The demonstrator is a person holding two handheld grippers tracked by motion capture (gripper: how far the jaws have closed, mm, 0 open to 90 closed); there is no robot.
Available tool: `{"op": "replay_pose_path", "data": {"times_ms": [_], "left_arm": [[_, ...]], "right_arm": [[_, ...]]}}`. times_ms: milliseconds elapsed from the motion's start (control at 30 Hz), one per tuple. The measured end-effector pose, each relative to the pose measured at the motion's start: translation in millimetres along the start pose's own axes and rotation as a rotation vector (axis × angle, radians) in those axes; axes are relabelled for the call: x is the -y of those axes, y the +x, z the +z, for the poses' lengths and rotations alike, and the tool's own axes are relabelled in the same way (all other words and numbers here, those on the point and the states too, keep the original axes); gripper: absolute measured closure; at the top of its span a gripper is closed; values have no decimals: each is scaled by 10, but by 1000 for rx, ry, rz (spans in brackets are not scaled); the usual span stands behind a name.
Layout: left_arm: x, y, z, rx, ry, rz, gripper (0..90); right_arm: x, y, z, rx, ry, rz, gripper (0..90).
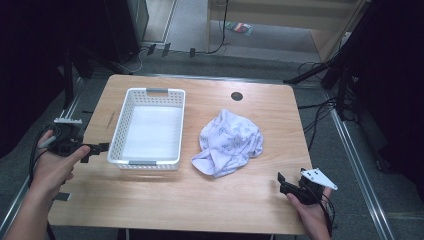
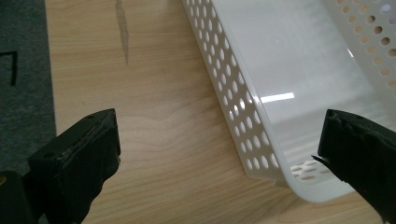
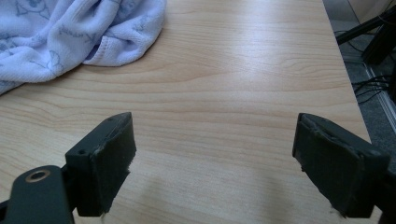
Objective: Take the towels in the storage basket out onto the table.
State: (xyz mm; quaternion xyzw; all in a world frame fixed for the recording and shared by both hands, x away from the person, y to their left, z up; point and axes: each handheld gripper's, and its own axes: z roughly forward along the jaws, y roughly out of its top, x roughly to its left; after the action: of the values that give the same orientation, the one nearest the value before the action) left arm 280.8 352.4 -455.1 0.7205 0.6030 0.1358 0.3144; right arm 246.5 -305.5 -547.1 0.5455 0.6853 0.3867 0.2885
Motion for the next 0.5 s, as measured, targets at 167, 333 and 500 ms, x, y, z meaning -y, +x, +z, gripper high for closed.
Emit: {"op": "replay_pose_path", "data": {"times_ms": [167, 333, 500], "left_arm": [[268, 28, -10, 43, -68, -51, 1], [553, 69, 9, 45, -141, -74, 1], [798, 120, 70, 30, -224, -103, 1]], "right_arm": [[0, 1, -2, 6, 0, 2, 133], [1, 2, -1, 6, 0, 0, 133], [1, 3, -1, 8, -1, 0, 134]]}}
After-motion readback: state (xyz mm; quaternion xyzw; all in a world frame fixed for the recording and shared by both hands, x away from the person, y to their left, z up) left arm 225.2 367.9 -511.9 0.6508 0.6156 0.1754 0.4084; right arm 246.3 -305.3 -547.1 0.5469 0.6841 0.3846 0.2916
